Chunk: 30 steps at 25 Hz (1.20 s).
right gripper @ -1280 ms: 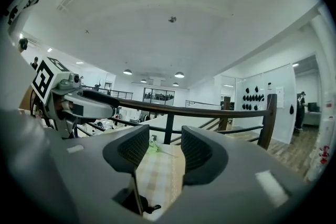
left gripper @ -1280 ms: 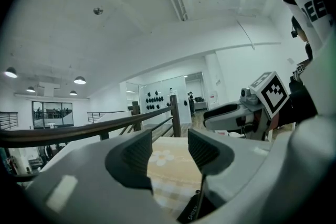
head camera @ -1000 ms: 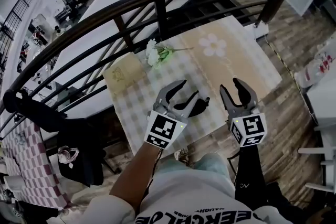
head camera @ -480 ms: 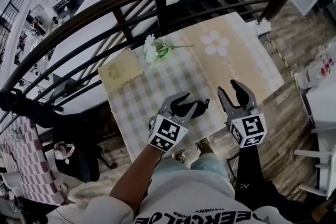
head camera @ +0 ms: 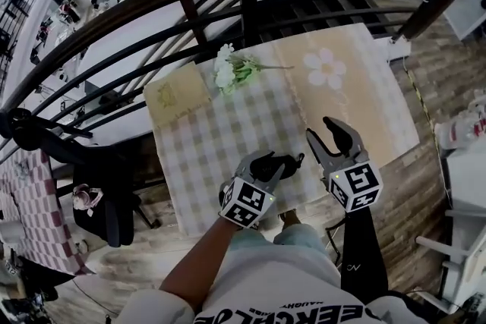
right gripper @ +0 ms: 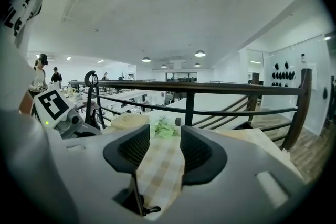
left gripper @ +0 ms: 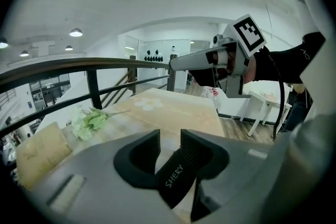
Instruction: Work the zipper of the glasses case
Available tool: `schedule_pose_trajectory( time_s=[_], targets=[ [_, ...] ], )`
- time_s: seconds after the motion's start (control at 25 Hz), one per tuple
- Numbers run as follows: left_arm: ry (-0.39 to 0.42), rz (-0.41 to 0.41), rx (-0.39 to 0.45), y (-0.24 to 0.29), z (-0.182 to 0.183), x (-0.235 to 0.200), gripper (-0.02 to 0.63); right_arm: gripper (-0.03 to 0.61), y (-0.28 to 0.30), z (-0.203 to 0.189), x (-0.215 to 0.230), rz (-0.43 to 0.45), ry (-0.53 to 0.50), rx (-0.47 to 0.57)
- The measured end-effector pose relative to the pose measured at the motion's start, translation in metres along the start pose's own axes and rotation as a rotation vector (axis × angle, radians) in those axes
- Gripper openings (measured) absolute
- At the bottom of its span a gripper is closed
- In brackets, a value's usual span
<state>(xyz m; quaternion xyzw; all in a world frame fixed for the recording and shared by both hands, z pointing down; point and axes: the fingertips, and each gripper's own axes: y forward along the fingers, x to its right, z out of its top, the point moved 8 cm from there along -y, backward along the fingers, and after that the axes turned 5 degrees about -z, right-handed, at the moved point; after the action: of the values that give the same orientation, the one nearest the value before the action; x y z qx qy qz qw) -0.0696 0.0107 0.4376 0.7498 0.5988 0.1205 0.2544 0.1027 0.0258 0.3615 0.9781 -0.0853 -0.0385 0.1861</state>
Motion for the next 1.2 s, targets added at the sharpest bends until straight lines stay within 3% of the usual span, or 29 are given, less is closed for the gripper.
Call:
schedule_pose_trajectory(
  time_s=[0.24, 0.44, 0.6, 0.72, 0.84, 0.92, 1.08, 1.2],
  targets=[
    [-0.083, 0.047, -0.081, 0.023, -0.027, -0.002, 0.087, 0.213, 0.023, -0.015, 0.016, 0.084, 0.014, -0.037],
    [-0.116, 0.091, -0.222, 0.041, -0.058, 0.004, 0.091, 0.213, 0.038, -0.025, 0.03, 0.136, 0.022, -0.058],
    [-0.137, 0.116, -0.207, 0.042, -0.06, 0.005, 0.092, 0.215, 0.049, -0.036, 0.034, 0.204, 0.015, -0.097],
    [-0.154, 0.116, -0.201, 0.041, -0.062, 0.004, 0.094, 0.215, 0.058, -0.05, 0.031, 0.318, -0.041, -0.176],
    [-0.164, 0.118, -0.198, 0.041, -0.061, 0.004, 0.094, 0.212, 0.069, -0.066, 0.028, 0.453, -0.149, -0.274],
    [-0.172, 0.121, -0.196, 0.041, -0.061, 0.004, 0.094, 0.166, 0.076, -0.078, 0.022, 0.57, -0.265, -0.367],
    [-0.175, 0.122, -0.193, 0.041, -0.061, 0.004, 0.092, 0.138, 0.093, -0.1, 0.007, 0.742, -0.53, -0.5],
    [-0.176, 0.122, -0.191, 0.041, -0.06, 0.004, 0.094, 0.133, 0.098, -0.116, -0.008, 0.886, -0.826, -0.554]
  ],
)
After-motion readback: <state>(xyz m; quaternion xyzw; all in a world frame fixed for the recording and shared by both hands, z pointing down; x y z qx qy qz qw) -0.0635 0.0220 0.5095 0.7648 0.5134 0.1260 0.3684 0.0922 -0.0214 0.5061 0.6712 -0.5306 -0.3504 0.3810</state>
